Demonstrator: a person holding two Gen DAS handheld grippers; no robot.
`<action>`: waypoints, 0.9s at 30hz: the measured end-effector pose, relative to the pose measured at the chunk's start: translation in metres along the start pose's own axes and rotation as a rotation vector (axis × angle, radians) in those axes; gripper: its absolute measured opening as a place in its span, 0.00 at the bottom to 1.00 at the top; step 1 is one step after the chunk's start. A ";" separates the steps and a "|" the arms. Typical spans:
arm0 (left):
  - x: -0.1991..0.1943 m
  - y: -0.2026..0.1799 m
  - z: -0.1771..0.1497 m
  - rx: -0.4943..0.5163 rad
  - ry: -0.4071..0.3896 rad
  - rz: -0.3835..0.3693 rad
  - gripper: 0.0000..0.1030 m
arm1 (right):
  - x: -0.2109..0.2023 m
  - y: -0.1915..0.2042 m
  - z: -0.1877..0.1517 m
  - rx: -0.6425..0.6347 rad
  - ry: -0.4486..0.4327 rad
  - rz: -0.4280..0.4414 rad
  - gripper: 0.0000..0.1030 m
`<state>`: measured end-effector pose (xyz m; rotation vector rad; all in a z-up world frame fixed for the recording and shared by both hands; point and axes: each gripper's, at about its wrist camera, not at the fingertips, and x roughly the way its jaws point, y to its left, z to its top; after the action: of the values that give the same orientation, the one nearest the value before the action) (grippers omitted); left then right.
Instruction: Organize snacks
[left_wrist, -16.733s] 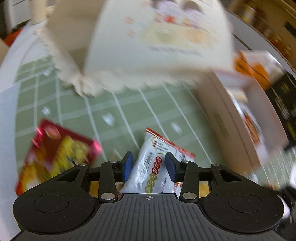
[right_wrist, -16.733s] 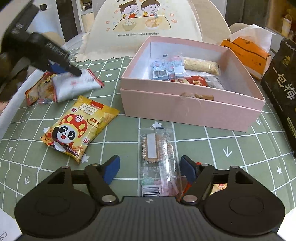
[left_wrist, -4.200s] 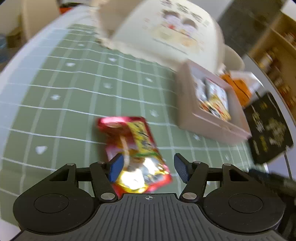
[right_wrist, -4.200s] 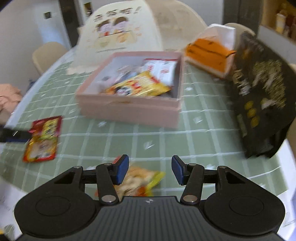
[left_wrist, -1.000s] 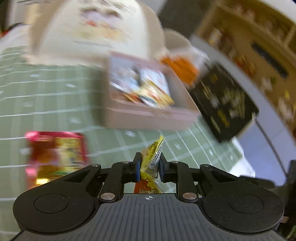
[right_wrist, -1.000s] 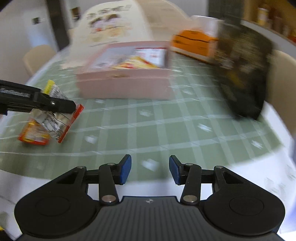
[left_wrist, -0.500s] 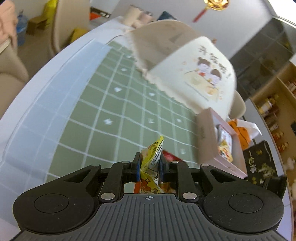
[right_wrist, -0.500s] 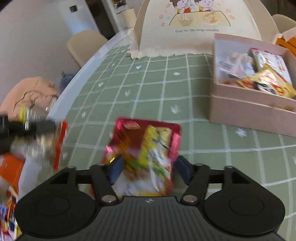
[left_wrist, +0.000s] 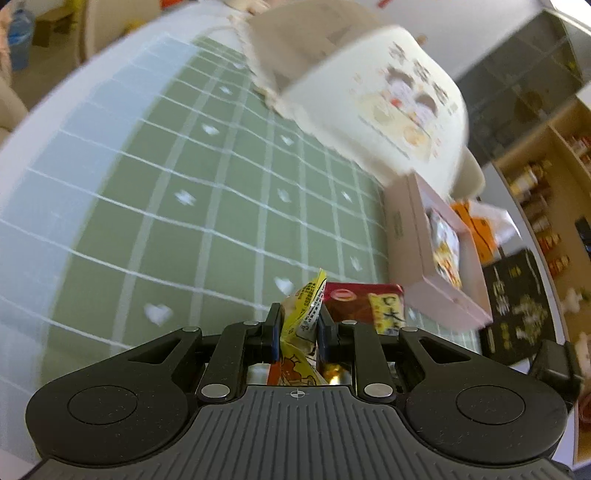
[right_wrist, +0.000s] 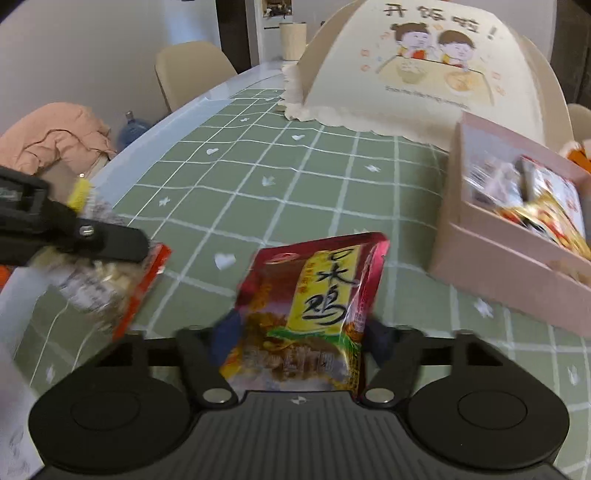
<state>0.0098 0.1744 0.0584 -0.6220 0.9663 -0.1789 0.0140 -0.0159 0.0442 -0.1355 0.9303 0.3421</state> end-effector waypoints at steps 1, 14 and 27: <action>0.005 -0.006 -0.003 0.013 0.019 -0.009 0.22 | -0.008 -0.008 -0.007 0.010 0.008 0.007 0.49; 0.057 -0.085 -0.053 0.157 0.218 -0.164 0.22 | -0.109 -0.085 -0.073 0.015 -0.025 -0.252 0.20; 0.052 -0.106 -0.083 0.187 0.234 -0.144 0.22 | -0.094 -0.087 -0.070 0.037 -0.018 -0.235 0.23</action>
<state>-0.0149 0.0324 0.0473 -0.5052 1.1154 -0.4726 -0.0609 -0.1375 0.0753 -0.2051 0.8922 0.1084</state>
